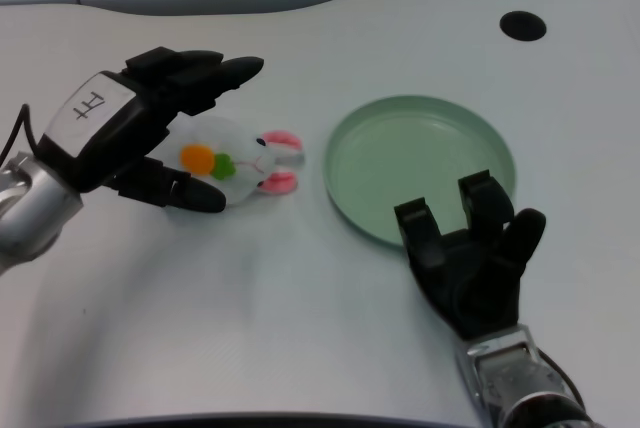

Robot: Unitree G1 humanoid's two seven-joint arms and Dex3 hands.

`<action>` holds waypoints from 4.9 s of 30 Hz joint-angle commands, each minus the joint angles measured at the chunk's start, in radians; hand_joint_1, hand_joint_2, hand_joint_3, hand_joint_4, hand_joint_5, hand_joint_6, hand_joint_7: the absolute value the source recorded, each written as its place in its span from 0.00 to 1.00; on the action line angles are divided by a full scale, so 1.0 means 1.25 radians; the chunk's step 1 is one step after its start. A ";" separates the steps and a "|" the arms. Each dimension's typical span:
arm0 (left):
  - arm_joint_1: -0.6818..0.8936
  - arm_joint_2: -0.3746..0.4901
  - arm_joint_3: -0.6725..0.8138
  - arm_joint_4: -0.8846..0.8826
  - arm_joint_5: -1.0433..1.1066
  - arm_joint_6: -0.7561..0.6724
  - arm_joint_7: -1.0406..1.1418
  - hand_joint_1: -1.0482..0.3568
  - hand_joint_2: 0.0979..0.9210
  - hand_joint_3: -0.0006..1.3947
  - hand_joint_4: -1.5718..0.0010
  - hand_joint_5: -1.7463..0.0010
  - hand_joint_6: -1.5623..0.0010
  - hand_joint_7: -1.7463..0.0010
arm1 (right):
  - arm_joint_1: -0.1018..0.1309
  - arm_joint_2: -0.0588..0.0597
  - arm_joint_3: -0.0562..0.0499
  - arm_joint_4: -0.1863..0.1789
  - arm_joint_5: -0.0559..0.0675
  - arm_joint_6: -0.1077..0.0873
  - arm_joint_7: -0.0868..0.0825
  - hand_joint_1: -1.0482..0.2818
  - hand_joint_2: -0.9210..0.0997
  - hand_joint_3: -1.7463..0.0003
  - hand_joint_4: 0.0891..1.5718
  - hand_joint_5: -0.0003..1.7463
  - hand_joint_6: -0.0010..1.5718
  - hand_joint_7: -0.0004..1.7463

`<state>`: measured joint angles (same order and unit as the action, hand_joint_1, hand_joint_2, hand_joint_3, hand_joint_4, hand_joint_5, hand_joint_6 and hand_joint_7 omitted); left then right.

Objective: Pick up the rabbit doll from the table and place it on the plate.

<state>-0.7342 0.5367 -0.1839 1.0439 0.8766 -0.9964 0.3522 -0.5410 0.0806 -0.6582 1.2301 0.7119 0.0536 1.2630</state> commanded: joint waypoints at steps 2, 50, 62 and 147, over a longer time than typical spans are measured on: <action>-0.058 0.009 -0.094 0.071 0.051 0.071 0.104 0.04 0.94 0.00 0.93 0.98 0.87 1.00 | -0.009 0.005 -0.001 0.000 0.002 -0.005 0.000 0.45 0.07 1.00 0.59 1.00 0.49 1.00; -0.135 -0.141 -0.313 0.257 -0.016 0.386 0.231 0.69 0.90 0.00 0.44 0.57 0.24 0.99 | 0.037 0.012 0.003 -0.045 0.008 -0.027 0.023 0.44 0.05 0.99 0.57 1.00 0.48 1.00; -0.203 -0.114 -0.273 0.242 -0.061 0.313 0.232 0.57 0.89 0.00 0.46 0.50 0.25 1.00 | 0.011 0.008 0.009 -0.034 0.002 -0.013 0.005 0.44 0.05 0.99 0.58 1.00 0.48 1.00; 0.027 -0.334 0.422 0.092 -1.037 0.494 -1.021 0.00 1.00 0.47 1.00 1.00 1.00 1.00 | 0.016 0.019 0.027 -0.005 0.000 -0.010 0.015 0.46 0.06 1.00 0.59 1.00 0.60 0.72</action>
<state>-0.7417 0.0910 0.3112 1.1840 -0.3795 -0.4190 -0.8792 -0.5283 0.0909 -0.6203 1.2082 0.7128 0.0364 1.2962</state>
